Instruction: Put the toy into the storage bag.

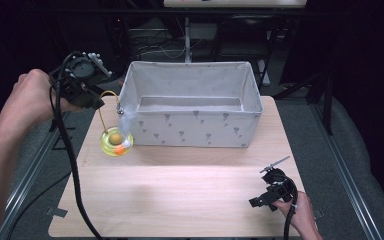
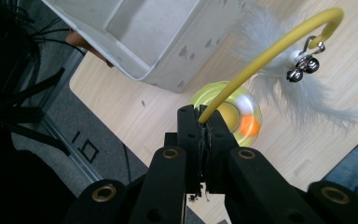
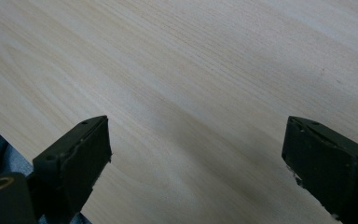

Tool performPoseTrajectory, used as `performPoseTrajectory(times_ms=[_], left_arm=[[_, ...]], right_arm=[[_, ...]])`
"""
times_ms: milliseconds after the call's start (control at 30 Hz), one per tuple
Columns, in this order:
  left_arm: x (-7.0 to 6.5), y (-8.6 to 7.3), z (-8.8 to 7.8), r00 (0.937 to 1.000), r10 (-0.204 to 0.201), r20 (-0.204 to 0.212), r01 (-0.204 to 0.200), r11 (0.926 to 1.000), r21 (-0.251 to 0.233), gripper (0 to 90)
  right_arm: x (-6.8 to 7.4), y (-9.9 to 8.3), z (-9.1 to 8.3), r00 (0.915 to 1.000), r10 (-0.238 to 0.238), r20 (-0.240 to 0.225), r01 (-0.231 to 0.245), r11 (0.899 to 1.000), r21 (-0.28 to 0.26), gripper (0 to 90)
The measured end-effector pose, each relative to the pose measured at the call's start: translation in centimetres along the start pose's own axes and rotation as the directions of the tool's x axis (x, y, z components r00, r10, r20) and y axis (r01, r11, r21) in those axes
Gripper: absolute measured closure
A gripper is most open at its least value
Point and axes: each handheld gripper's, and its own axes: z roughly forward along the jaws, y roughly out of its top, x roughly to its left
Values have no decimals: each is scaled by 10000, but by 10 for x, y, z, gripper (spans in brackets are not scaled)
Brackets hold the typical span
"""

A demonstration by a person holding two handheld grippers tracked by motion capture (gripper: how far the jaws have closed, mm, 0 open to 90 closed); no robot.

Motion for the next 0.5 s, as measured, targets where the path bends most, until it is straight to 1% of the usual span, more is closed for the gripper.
performPoseTrajectory(times_ms=[33,67,100,167,200,267,333,367,400,433,500], left_arm=[[0,2,-1,10000,-17,10,17,10000,-18,879],[1,3,-1,10000,-5,-8,5,10000,-29,879],[1,4,-2,10000,7,7,-7,10000,-9,879],[3,7,-4,10000,7,-3,-7,10000,-27,879],[4,9,-5,10000,14,-15,-14,10000,26,879],[7,13,-7,10000,1,-70,0,10000,10,879],[8,15,-9,9999,-33,-141,33,10000,17,879],[9,17,-11,9998,-7,-189,7,10000,-7,879],[9,18,-12,9998,-13,-216,13,10000,-11,879],[9,19,-13,9998,23,-201,-24,10000,-6,879],[9,23,-16,9997,12,-264,-13,10000,-35,879]], right_arm=[[0,0,0,9999,91,-125,-92,9999,-101,76],[0,0,0,10000,20,-70,-21,10000,-36,76],[0,0,0,9998,102,-147,-104,9999,-106,76],[0,0,0,9999,29,-148,-30,10000,-14,75],[-1,0,-1,10000,-60,-66,60,9999,88,75],[0,0,0,9998,93,-148,-95,9999,-95,74],[0,0,0,9998,67,-166,-68,10000,-64,73],[0,0,0,10000,37,-43,-37,10000,-52,73],[0,0,0,10000,16,-39,-16,10000,-42,73],[1,-1,1,9999,125,-47,-126,9998,-168,73],[1,-1,1,9997,177,-152,-180,9996,-205,73]])
